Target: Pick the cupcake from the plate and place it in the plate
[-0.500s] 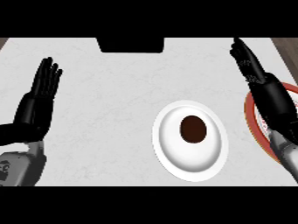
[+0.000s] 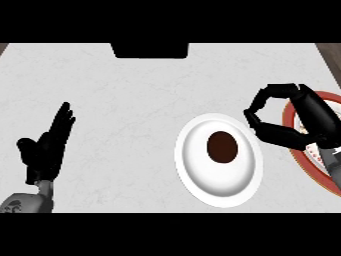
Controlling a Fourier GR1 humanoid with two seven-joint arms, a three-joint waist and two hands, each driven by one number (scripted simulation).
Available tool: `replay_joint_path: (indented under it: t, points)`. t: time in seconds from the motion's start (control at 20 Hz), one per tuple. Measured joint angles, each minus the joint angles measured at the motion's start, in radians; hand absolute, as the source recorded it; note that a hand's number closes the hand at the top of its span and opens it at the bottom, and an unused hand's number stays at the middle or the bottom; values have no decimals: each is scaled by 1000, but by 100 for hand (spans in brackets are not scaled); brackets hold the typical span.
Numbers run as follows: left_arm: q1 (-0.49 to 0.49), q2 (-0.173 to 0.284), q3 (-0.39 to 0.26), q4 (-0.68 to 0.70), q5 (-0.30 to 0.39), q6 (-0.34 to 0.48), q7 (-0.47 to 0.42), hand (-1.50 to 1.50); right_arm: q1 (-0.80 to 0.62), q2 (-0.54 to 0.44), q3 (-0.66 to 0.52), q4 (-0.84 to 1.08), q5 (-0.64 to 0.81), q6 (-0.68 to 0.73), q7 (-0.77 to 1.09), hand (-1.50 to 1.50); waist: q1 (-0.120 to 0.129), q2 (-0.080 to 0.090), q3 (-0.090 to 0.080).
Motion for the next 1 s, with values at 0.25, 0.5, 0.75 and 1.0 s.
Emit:
replay_joint_path:
  t: [0.25,0.5,0.75,1.0]
  points:
    - [25,-17,-25,11,-15,25,69,0,156,154,-4,80,-10,-147,-117,-150,-2,12,15]
    - [21,-22,-37,14,-30,33,104,0,253,233,-21,170,-156,6,-374,-150,7,13,16]
    - [23,-28,-45,-6,-43,43,141,0,221,149,18,258,-28,72,-441,-150,13,8,13]
    - [28,-44,-69,-41,-70,68,184,0,152,80,59,236,144,24,-313,-150,12,3,11]
